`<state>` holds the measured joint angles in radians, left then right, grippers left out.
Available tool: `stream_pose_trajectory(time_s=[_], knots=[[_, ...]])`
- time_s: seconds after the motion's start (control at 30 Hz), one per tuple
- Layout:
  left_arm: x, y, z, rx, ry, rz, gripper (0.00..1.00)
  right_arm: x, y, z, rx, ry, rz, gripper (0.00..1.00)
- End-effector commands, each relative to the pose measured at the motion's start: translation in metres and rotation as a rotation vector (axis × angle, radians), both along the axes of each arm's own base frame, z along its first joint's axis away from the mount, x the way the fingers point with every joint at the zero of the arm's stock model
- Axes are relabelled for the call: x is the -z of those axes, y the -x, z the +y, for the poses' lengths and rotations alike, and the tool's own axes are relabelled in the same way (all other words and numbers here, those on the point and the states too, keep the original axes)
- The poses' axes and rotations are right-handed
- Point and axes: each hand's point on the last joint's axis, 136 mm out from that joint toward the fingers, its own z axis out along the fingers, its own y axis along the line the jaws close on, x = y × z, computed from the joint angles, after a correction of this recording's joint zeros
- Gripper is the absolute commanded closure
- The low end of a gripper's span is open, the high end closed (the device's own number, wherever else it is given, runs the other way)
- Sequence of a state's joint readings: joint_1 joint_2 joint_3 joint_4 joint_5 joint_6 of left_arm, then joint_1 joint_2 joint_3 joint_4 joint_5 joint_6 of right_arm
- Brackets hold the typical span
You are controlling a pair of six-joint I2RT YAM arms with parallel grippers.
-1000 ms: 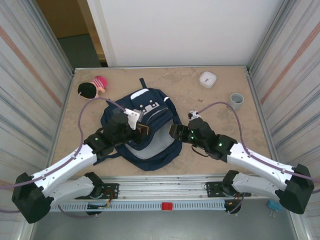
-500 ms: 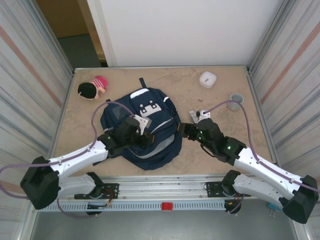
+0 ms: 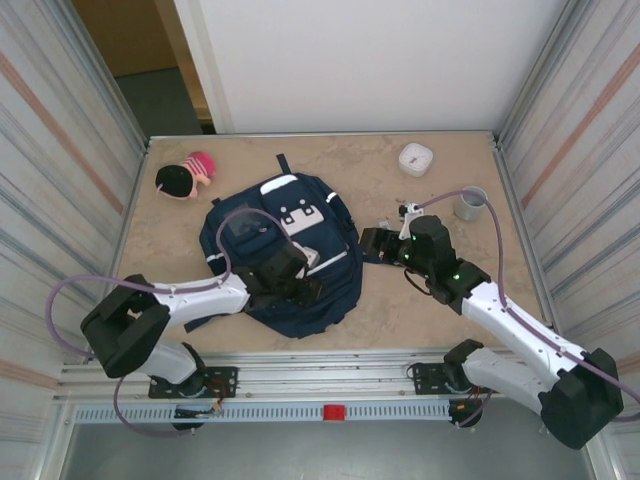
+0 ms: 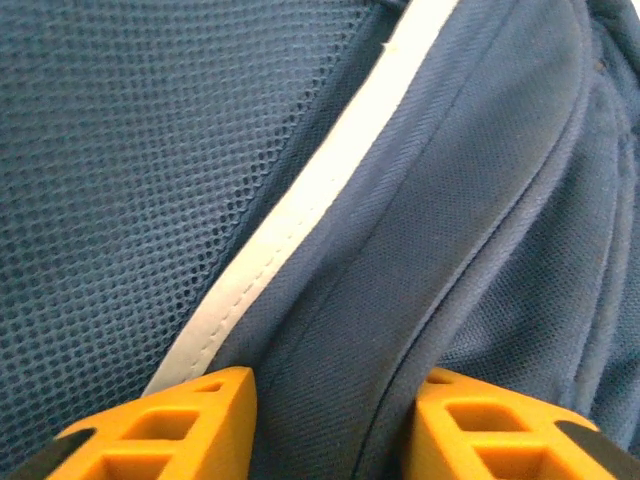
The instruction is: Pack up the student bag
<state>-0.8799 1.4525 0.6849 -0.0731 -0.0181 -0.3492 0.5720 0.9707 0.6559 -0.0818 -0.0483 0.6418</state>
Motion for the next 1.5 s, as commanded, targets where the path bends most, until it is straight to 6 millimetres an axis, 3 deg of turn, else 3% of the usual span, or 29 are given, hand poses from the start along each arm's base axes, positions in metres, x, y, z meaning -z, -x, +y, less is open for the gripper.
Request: stream_pose_trajectory(time_s=[0.0,0.1,0.23,0.37,0.47,0.63,0.83,0.97,1.23,1.3,1.43,1.47], knots=[[0.008,0.0,0.003,-0.009,-0.052,0.006,0.46,-0.013,-0.001,0.008,-0.053,-0.014,-0.041,0.27],[-0.018,-0.005,-0.002,-0.011,-0.007,-0.033,0.37,-0.017,0.0,0.008,-0.077,0.02,-0.073,0.27],[-0.066,-0.009,-0.004,-0.024,0.1,-0.121,0.28,-0.026,0.005,0.015,-0.177,0.092,-0.127,0.27],[-0.109,-0.011,0.014,-0.099,0.216,-0.213,0.23,-0.032,0.02,0.037,-0.374,0.185,-0.194,0.29],[-0.122,-0.011,0.042,-0.194,0.272,-0.245,0.19,-0.025,0.037,0.061,-0.534,0.324,-0.259,0.29],[-0.112,-0.012,0.096,-0.377,0.327,-0.213,0.18,0.003,0.071,0.107,-0.812,0.538,-0.35,0.3],[-0.095,-0.007,0.134,-0.526,0.38,-0.151,0.19,0.051,0.11,0.147,-1.034,0.755,-0.361,0.3],[-0.09,-0.006,0.146,-0.575,0.382,-0.147,0.19,0.08,0.126,0.161,-1.131,0.836,-0.33,0.29],[-0.075,-0.009,0.156,-0.635,0.376,-0.102,0.19,0.126,0.131,0.167,-1.206,1.009,-0.336,0.34],[-0.069,-0.011,0.16,-0.657,0.363,-0.087,0.19,0.131,0.127,0.167,-1.186,1.026,-0.345,0.44],[-0.06,-0.016,0.17,-0.713,0.373,-0.039,0.19,0.123,0.124,0.167,-1.157,1.0,-0.349,0.87],[-0.059,-0.017,0.171,-0.717,0.379,-0.022,0.19,0.118,0.123,0.167,-1.146,0.99,-0.353,0.92]])
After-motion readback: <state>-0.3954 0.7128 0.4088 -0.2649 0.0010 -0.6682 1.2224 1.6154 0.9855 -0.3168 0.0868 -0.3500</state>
